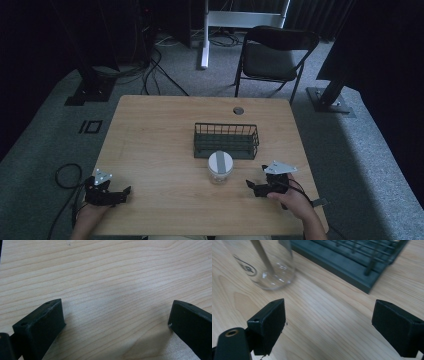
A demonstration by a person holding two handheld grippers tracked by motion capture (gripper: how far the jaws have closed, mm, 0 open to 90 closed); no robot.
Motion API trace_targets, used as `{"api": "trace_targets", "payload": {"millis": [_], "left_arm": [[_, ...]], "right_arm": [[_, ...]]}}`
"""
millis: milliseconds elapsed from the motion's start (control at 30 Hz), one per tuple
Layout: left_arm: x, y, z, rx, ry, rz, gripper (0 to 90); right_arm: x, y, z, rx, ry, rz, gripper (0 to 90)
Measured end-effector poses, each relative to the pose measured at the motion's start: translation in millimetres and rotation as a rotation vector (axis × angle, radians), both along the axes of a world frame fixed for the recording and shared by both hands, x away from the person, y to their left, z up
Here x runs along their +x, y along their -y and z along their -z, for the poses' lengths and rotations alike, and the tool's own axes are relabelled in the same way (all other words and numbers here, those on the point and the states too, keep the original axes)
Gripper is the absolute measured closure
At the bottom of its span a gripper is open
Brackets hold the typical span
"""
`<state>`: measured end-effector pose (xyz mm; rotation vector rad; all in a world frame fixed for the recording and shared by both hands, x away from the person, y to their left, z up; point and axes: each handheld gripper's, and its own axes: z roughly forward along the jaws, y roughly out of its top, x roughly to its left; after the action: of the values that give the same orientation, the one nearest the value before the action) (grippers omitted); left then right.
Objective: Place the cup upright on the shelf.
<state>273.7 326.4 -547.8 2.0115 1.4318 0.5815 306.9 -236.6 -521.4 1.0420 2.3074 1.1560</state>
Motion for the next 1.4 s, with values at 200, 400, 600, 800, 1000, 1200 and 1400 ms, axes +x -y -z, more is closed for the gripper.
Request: {"api": "trace_targets", "payload": {"millis": [200,400,600,800,1000,1200,1400], "left_arm": [[0.0,0.0,0.0,0.000,0.000,0.000,0.5],[0.0,0.0,0.0,0.000,-0.001,0.000,0.6],[0.0,0.0,0.0,0.000,0.000,0.000,0.5],[0.0,0.0,0.0,0.000,0.000,0.000,0.5],[0.0,-0.1,0.0,0.001,0.000,0.000,0.6],[0.0,0.0,0.0,0.000,0.000,0.000,0.6],[0.0,-0.1,-0.1,0.001,-0.001,0.001,0.5]], "right_arm": [[1.2,-15.7,3.0,-0.004,-0.004,-0.038,11.5],[1.5,-30.1,4.2,0.009,-0.003,-0.080,11.5],[2.0,-40.3,4.5,0.025,0.008,-0.099,11.5],[2.4,-50.2,3.9,0.071,0.031,-0.102,11.6],[4.1,-59.9,4.6,0.093,0.042,-0.108,11.7],[4.6,-68.7,8.4,0.109,0.039,-0.118,11.7],[5.1,-77.4,10.2,0.121,0.050,-0.116,11.6]]}}
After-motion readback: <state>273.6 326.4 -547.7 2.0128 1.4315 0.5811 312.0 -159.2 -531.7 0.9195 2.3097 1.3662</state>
